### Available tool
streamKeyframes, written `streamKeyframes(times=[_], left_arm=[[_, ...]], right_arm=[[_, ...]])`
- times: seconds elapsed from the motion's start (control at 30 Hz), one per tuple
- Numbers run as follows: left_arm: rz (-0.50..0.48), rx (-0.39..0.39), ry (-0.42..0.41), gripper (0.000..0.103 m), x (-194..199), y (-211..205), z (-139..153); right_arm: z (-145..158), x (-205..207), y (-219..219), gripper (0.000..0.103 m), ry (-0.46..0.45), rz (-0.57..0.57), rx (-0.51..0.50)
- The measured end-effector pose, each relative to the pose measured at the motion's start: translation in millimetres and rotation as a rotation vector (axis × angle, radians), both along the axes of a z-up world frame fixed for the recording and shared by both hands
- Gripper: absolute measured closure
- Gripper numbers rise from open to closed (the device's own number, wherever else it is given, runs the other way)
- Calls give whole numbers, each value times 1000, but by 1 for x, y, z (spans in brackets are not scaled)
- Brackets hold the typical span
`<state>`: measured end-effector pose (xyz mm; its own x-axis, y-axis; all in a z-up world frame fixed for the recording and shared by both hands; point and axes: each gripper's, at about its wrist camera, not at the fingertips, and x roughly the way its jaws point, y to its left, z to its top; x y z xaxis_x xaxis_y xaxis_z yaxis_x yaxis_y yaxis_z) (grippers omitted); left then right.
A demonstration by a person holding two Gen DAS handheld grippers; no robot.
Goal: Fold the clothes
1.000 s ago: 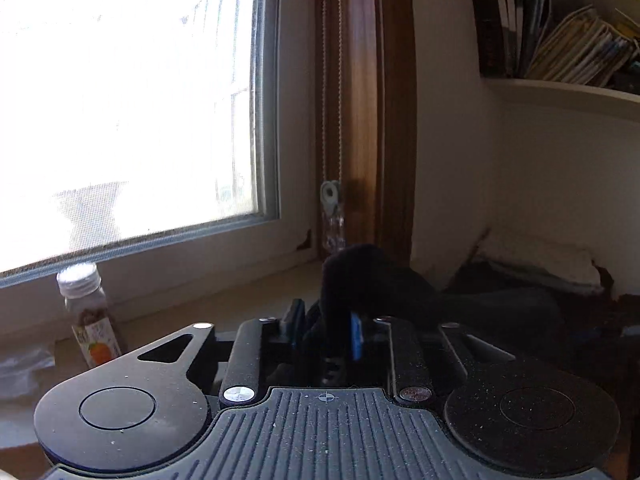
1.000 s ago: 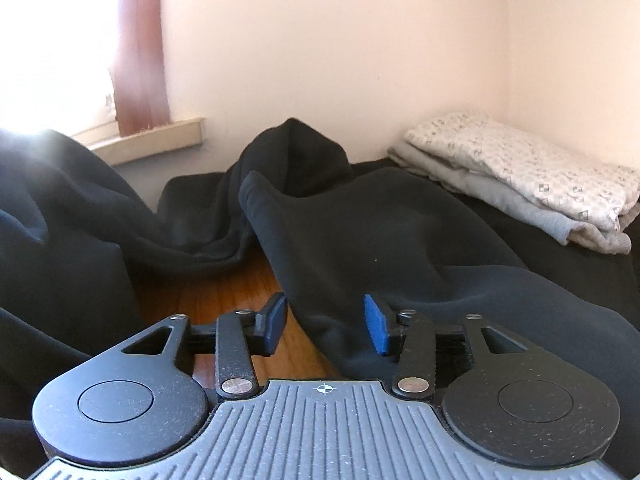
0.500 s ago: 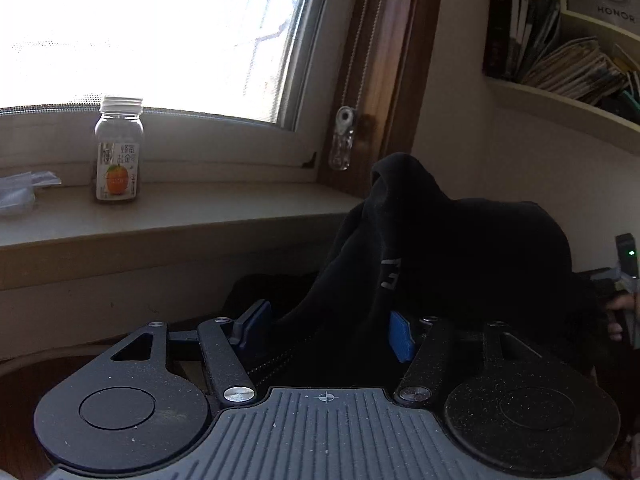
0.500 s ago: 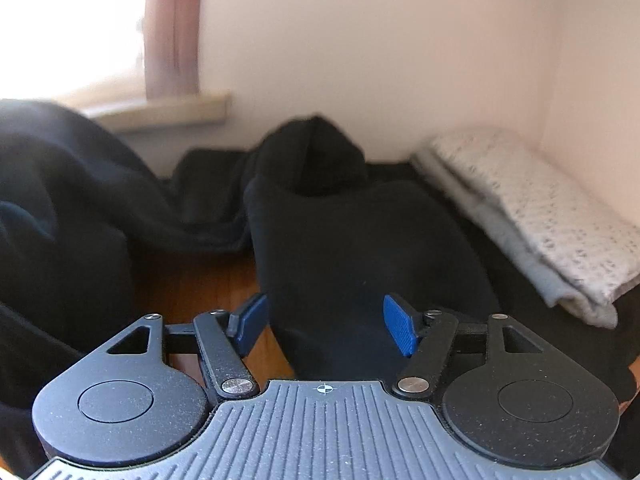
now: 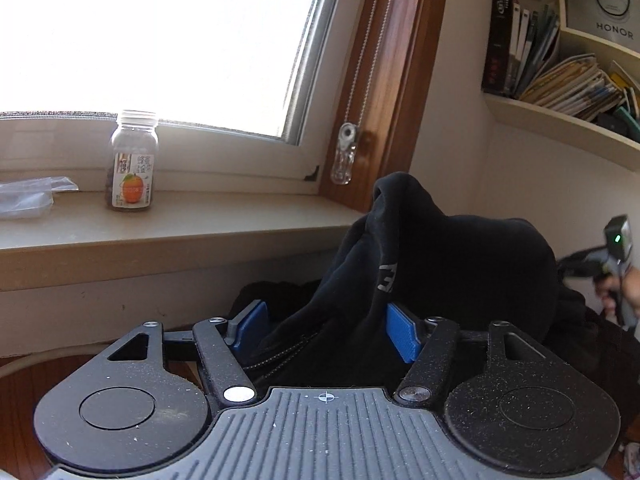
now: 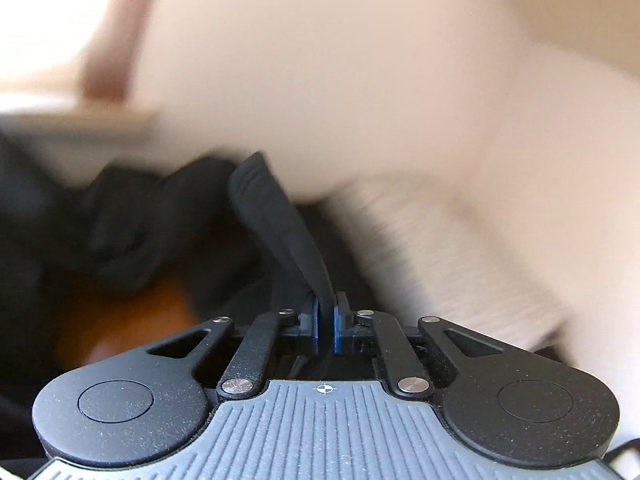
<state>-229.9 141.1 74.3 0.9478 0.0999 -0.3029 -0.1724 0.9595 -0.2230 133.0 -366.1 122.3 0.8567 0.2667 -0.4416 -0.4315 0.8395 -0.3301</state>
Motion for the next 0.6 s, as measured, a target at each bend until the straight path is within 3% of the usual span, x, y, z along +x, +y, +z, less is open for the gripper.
streamKeyframes(times=[0.13, 0.23, 0.27, 0.4, 0.47, 0.6], left_arm=[[9, 3, -3, 31, -1, 0, 1], [11, 4, -7, 30, -1, 0, 2], [12, 4, -7, 30, -1, 0, 2], [18, 5, -4, 29, -1, 0, 1], [21, 5, -3, 28, -1, 0, 1], [25, 11, -7, 27, -3, -1, 2]], right_arm=[[21, 18, -36, 95, -47, -165, 34], [36, 32, -63, 90, -82, -289, 60], [36, 32, -67, 81, -78, -288, 78], [22, 19, -53, 76, -23, -170, 118], [16, 10, -35, 69, 2, -99, 117], [6, -14, 5, 65, 39, 38, 118]])
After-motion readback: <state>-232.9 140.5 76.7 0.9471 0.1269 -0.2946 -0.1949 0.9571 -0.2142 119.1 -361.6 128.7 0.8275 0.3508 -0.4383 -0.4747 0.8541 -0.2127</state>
